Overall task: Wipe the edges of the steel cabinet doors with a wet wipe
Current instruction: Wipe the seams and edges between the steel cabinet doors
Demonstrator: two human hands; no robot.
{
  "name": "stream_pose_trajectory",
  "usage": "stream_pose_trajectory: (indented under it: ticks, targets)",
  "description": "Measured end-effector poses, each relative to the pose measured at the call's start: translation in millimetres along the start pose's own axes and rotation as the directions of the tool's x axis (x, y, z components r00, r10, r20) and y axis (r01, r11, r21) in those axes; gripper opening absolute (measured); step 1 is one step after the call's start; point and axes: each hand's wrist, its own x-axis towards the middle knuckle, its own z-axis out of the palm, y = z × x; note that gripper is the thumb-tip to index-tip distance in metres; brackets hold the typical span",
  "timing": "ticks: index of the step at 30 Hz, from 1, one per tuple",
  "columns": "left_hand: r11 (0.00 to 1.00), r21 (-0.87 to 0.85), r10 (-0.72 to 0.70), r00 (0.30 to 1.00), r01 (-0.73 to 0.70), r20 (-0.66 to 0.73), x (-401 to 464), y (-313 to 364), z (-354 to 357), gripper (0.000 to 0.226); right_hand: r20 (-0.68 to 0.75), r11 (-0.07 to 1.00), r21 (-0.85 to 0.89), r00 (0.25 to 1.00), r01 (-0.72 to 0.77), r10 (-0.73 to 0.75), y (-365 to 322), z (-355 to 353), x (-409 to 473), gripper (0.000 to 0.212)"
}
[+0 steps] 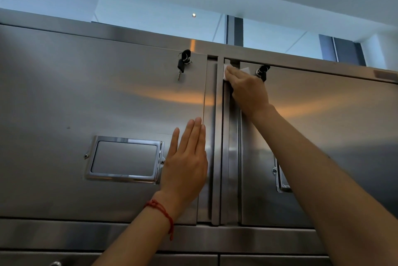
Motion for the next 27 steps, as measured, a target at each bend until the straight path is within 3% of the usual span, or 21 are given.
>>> stream_pose_trajectory:
  ticks: [11, 16, 27]
  targets:
    - [1.0, -0.015, -0.005, 1.0, 0.005, -0.005, 0, 1, -2, 0.051, -0.139, 0.992, 0.027, 0.983, 0.126, -0.121, -1, -3, -17, 0.031]
    - [1.0, -0.007, 0.001, 1.0, -0.001, -0.011, 1, 0, -1, 0.051, -0.089, 0.999, 0.013, 0.995, 0.049, -0.047, -1, -5, 3, 0.035]
    - [1.0, -0.014, -0.009, 1.0, 0.009, 0.003, 0, 0, 0, 0.051, -0.134, 0.997, 0.059, 0.99, 0.056, -0.047, -5, -3, -9, 0.033]
